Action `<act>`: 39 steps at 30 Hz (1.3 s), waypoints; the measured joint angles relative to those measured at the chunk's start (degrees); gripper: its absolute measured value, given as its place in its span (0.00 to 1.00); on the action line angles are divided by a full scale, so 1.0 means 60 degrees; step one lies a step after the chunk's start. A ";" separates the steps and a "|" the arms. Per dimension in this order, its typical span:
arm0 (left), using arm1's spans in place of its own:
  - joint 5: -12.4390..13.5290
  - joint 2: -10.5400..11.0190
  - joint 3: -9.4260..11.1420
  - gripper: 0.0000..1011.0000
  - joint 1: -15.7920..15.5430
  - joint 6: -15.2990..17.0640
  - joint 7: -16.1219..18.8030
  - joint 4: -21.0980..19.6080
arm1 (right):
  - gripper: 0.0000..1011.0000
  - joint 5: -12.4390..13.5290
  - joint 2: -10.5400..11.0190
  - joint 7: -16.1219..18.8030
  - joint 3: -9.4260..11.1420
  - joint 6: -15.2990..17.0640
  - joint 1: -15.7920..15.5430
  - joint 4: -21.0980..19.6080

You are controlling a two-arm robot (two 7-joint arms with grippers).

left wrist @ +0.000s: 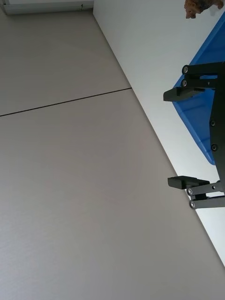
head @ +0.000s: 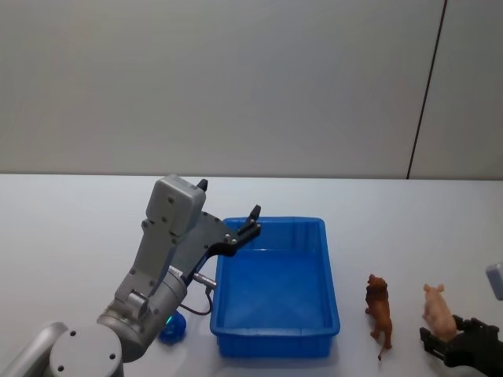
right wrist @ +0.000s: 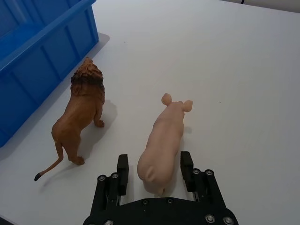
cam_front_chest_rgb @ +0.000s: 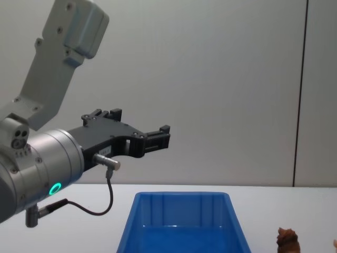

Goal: Pick up the two dolls from the table and place them into the box.

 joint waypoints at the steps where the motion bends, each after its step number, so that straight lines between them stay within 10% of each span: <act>1: 0.0000 0.0000 0.0000 0.99 0.0000 0.0000 0.0000 0.0000 | 0.68 0.0002 -0.0006 0.0005 -0.0003 0.0002 0.0005 0.0009; 11: 0.0000 0.0000 0.0000 0.99 0.0000 0.0000 0.0000 0.0000 | 0.37 -0.0006 -0.0039 0.0032 -0.0027 -0.0130 0.0042 0.0056; 39: 0.0000 0.0000 0.0000 0.99 0.0000 0.0000 0.0000 0.0000 | 0.36 -0.1064 -0.0078 0.0711 -0.0104 -0.1836 0.0572 -0.0597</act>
